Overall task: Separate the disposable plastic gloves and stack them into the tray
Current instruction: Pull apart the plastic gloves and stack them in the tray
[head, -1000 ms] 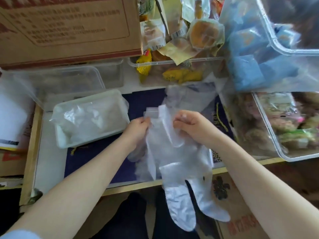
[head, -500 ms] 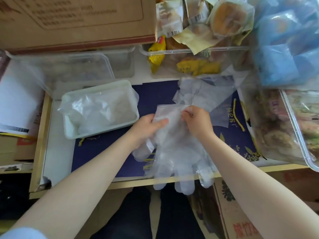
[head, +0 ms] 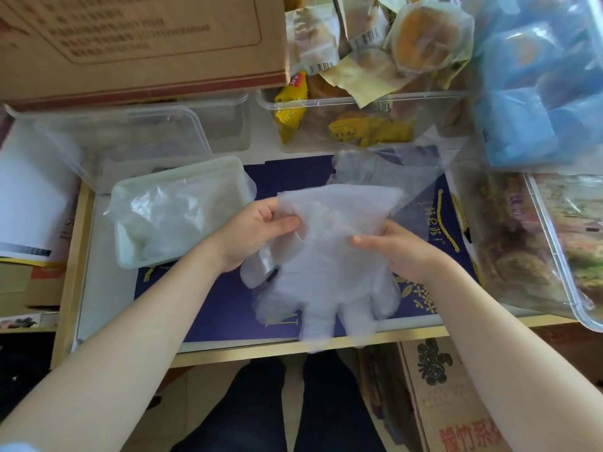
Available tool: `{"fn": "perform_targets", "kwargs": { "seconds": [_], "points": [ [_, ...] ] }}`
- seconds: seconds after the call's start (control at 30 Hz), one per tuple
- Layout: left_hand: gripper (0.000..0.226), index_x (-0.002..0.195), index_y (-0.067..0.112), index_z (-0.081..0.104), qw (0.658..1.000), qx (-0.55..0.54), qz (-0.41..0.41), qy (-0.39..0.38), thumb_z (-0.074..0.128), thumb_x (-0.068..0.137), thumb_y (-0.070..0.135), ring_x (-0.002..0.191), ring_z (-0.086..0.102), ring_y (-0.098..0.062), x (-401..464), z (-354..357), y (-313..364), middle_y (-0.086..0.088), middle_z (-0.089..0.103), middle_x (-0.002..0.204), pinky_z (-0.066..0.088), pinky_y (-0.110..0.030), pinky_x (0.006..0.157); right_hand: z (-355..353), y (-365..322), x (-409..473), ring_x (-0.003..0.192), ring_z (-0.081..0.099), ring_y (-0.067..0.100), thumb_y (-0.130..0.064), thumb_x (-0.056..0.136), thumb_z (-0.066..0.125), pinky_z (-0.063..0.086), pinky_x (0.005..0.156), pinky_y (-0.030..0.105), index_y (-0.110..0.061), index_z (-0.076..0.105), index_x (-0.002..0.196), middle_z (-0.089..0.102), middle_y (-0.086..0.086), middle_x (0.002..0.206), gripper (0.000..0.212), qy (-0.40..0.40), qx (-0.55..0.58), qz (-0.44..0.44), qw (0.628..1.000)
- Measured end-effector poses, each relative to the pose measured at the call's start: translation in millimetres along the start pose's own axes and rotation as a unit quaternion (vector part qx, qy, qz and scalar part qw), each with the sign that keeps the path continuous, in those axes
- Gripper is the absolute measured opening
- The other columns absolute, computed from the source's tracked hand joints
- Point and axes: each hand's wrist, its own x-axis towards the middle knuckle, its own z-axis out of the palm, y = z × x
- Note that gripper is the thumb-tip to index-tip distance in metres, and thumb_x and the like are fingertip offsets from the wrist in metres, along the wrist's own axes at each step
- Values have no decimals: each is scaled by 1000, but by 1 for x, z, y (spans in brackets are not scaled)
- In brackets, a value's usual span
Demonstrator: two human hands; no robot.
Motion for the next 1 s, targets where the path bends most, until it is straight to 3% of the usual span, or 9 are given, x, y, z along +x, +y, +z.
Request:
{"fn": "perform_targets", "kwargs": {
  "seconds": [0.17,0.3,0.47,0.6,0.7,0.8,0.9,0.97,1.0],
  "points": [
    [21,94,17,65,994,89,-3,61,47,96,6,77,67,1,6,-5,3,15,72,78,50,-14,71,9,-4,4,76,69,11,-14,83,66,54,67,19,-15,69,89,73,-2,84,7,75,-83,12,994],
    [14,91,11,65,989,30,-5,143,52,95,14,78,64,-11,12,-2,-1,-1,69,84,50,-24,77,7,-3,6,64,66,13,-21,87,64,53,63,21,-15,69,80,72,-3,71,11,130,-127,14,983],
    [74,124,22,59,960,-266,-77,-47,43,71,72,97,64,-17,0,-4,0,-4,68,109,51,-29,80,0,1,2,72,68,16,-20,88,62,55,69,27,-11,69,89,73,3,81,12,193,-45,-12,980],
    [90,119,18,65,948,-308,-36,-72,68,51,75,109,63,-24,-3,6,-12,-9,66,118,53,-35,85,3,6,0,68,69,13,-17,89,60,54,60,22,-8,68,90,73,0,75,12,217,2,-28,976],
    [43,104,16,65,973,-217,-70,-18,78,69,39,77,70,-16,-4,20,-13,-3,73,90,54,-25,63,5,8,-2,63,68,11,-12,91,57,52,55,20,-7,67,88,72,-1,69,11,227,23,-38,973],
    [6,95,8,60,985,-13,-163,51,58,90,6,53,62,-9,-9,24,-19,1,69,64,50,-20,51,1,11,-3,66,69,12,-14,91,58,52,57,19,-7,68,89,73,0,73,12,240,-12,-36,970],
    [11,85,6,65,924,303,-234,25,61,89,17,48,56,-6,-16,13,-21,-1,66,63,45,-18,49,-3,12,-5,66,68,9,-15,91,58,52,61,18,-9,69,84,72,-2,72,15,262,-90,-30,960],
    [21,77,11,64,881,429,-184,79,63,87,29,50,55,-7,-16,8,-13,5,65,59,44,-20,53,-4,10,-6,61,66,3,-15,91,59,50,59,13,-12,68,79,70,-7,67,16,261,-125,-28,957],
    [19,80,13,62,885,430,-111,142,65,85,32,55,55,-7,-16,10,-4,7,64,63,43,-18,57,-3,9,-8,58,65,0,-15,91,59,48,56,11,-13,68,78,69,-9,65,16,249,-132,-27,959]
  ]
}}
